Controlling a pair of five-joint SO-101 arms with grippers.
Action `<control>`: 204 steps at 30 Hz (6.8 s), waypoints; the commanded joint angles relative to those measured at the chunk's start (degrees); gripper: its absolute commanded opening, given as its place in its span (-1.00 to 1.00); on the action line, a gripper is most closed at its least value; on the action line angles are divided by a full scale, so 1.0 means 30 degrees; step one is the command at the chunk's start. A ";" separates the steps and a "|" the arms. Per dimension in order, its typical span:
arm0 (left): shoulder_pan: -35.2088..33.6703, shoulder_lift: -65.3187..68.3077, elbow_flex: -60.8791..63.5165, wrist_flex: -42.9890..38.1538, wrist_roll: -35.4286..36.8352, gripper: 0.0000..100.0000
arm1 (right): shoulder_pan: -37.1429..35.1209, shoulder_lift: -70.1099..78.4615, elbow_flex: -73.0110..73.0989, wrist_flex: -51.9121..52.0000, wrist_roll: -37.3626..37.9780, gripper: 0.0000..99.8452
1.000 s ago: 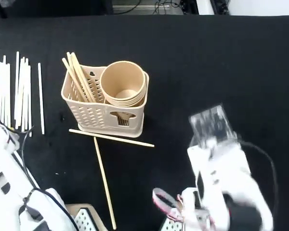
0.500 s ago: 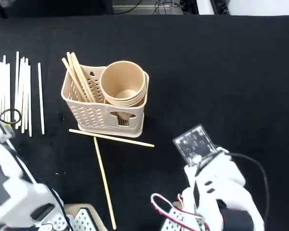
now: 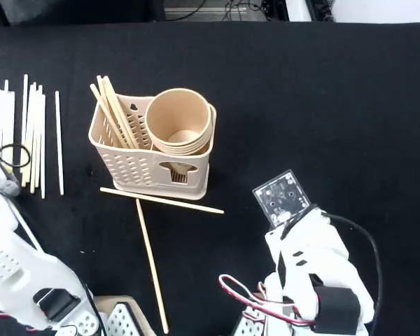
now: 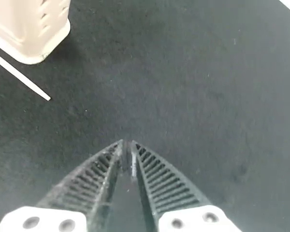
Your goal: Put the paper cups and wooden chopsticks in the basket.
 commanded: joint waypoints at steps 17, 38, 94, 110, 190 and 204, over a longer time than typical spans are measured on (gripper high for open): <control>0.2242 -1.7377 0.8015 0.0176 0.0264 -0.94 | 0.0000 -0.0073 0.0015 -0.0440 -0.0234 -0.97; 0.6813 -2.8161 0.0425 0.0117 0.3341 -0.94 | 0.0381 -0.0073 1.2557 -1.2484 -0.7033 -0.97; 1.6015 -2.5993 -0.1714 -0.2432 0.6212 -0.94 | 0.0645 -0.0103 1.2469 -1.1458 -0.7004 -0.97; 1.6044 -2.5407 -0.7194 0.4366 0.6212 -0.94 | 0.0645 -0.0103 1.2469 -1.1458 -0.7004 -0.97; 1.2938 -2.0366 -0.1480 0.0938 0.6388 -0.58 | 0.0615 -0.0103 1.2527 -1.1546 -0.6974 -0.97; 0.9451 -1.7289 -0.7751 0.4923 0.6535 -0.56 | 0.0615 -0.0103 1.2527 -1.1546 -0.6974 -0.97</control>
